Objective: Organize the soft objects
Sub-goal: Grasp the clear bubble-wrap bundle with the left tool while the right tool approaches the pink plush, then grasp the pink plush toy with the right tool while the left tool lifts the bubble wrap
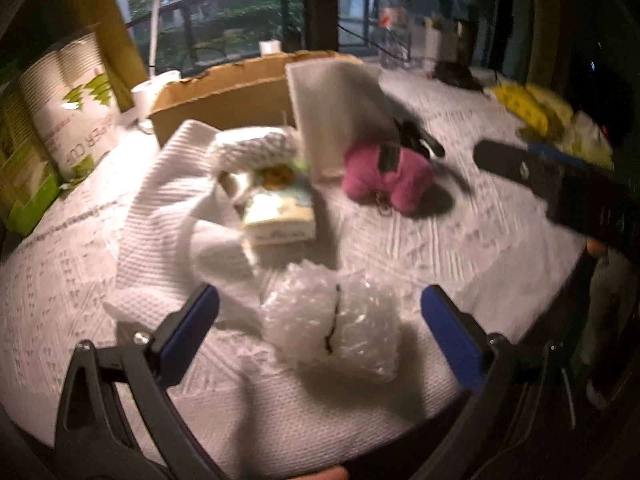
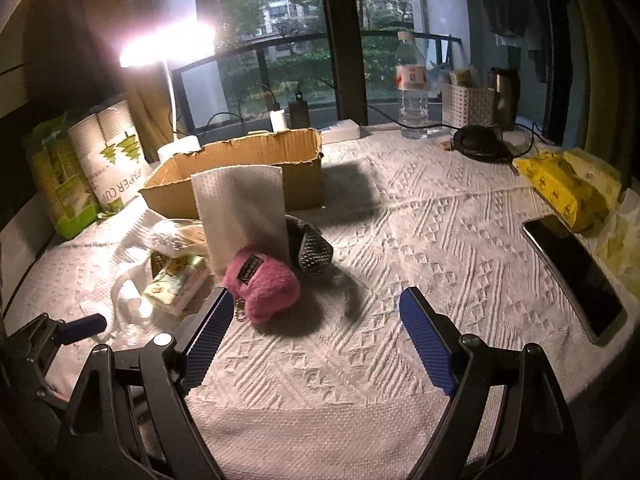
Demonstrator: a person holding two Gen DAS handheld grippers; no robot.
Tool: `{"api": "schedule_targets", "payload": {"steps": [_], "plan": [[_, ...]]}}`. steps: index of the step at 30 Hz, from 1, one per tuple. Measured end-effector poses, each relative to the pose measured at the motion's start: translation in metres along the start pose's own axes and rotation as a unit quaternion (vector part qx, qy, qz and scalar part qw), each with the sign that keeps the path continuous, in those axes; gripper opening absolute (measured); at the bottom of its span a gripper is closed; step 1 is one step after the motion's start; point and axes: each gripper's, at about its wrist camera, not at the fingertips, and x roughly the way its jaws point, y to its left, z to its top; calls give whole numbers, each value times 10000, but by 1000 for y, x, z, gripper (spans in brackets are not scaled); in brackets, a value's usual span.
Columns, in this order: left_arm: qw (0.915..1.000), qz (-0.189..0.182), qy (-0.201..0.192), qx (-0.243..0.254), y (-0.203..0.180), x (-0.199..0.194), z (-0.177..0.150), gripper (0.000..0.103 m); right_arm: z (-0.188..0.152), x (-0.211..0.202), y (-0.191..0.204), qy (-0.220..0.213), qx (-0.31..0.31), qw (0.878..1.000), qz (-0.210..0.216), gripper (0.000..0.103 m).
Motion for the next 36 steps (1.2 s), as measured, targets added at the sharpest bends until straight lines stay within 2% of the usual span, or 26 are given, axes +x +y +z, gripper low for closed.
{"api": "schedule_targets", "payload": {"steps": [1, 2, 5, 6, 7, 11, 23, 36], "plan": [[9999, -13, 57, 86, -3, 1, -1, 98, 0, 2, -1, 21, 10, 10000, -5, 87], [9998, -22, 96, 164, -6, 3, -1, 89, 0, 3, -1, 38, 14, 10000, -8, 87], [9993, -67, 238, 286, -11, 9, -3, 82, 2, 8, -2, 79, 13, 10000, -8, 87], [9992, -87, 270, 286, -11, 10, -3, 74, 2, 10, -2, 97, 21, 9999, -20, 87], [9991, -118, 309, 284, -10, 11, -3, 71, 3, 11, -2, 117, 28, 9999, -26, 87], [9986, -268, 335, 324, -8, 12, -1, 63, 7, 18, -1, 186, 40, 9998, -35, 87], [9986, -495, -200, -11, 24, -4, 22, 62, 10, 59, 15, 614, -20, 9981, 91, 87], [9969, -389, -525, -441, 63, -14, 32, 62, 14, 88, 37, 970, -282, 9948, 107, 87]]}}
